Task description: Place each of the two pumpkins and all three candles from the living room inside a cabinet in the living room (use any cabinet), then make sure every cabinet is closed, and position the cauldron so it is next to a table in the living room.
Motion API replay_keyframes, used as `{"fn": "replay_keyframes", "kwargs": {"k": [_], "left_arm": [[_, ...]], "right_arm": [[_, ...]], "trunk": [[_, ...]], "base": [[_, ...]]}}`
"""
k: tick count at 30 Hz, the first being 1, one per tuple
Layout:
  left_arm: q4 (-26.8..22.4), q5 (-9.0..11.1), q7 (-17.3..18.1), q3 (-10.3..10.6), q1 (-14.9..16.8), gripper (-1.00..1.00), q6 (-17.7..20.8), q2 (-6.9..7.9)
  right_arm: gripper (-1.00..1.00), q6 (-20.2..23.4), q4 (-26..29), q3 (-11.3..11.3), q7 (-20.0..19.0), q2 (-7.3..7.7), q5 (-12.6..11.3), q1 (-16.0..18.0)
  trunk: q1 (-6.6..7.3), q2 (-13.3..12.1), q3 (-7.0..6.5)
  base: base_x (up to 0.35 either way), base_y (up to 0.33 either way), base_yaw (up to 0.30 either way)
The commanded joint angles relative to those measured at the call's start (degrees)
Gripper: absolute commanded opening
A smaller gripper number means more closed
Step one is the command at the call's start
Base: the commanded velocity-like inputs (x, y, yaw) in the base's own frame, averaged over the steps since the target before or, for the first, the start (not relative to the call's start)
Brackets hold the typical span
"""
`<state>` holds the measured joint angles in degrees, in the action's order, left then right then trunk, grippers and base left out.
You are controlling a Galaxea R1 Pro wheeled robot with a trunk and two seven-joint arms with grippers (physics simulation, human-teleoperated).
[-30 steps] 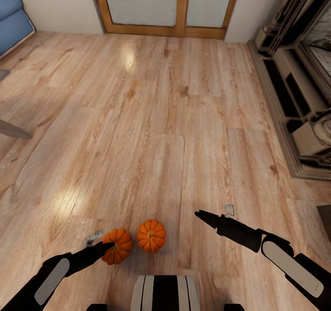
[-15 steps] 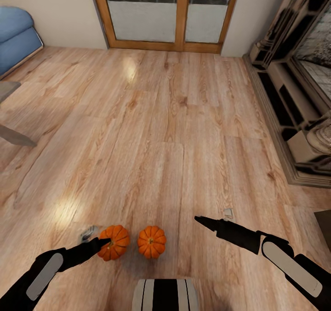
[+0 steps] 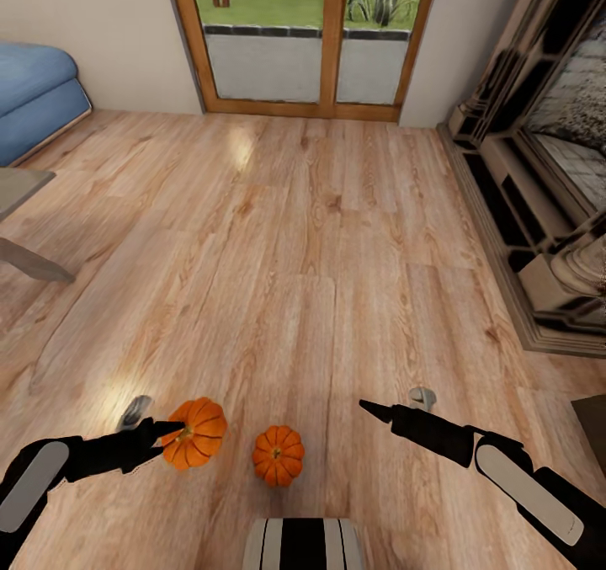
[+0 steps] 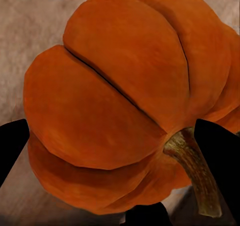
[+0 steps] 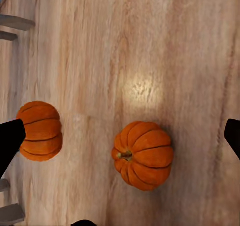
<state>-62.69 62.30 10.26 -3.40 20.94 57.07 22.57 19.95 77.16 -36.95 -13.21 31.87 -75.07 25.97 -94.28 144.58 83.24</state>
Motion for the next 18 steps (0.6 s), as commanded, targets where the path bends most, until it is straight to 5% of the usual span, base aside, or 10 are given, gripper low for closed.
{"fn": "replay_keyframes", "kwargs": {"k": [1, 5, 12, 18], "left_arm": [[0.0, 2.6, 0.6, 0.0, 0.0, -1.00, 0.3, 0.95], [-0.1, 8.8, 0.5, 0.3, -0.1, -1.00, 0.4, 2.58], [-0.1, 15.5, 0.6, 0.4, -0.3, -1.00, 0.4, 4.55], [-0.2, 16.8, 0.5, 0.4, -0.4, -1.00, 0.4, 5.19]], "right_arm": [[1.00, 0.1, 0.0, -0.1, 0.0, 0.04, -0.3, 0.0], [1.00, 0.0, 0.1, -0.1, 0.0, 0.03, -0.3, 0.0], [1.00, 0.1, 0.0, -0.1, 0.0, -0.04, -0.3, 0.0], [1.00, 0.2, -0.1, 0.0, 0.0, -1.52, -0.3, 0.0]], "trunk": [[0.03, 0.0, -0.19], [0.13, -0.1, -1.08], [0.13, -0.1, -1.08], [0.13, -0.1, -1.08]], "base": [[0.000, 0.000, 0.000], [0.000, 0.000, 0.000], [0.000, 0.000, 0.000], [0.000, 0.127, 0.161]]}}
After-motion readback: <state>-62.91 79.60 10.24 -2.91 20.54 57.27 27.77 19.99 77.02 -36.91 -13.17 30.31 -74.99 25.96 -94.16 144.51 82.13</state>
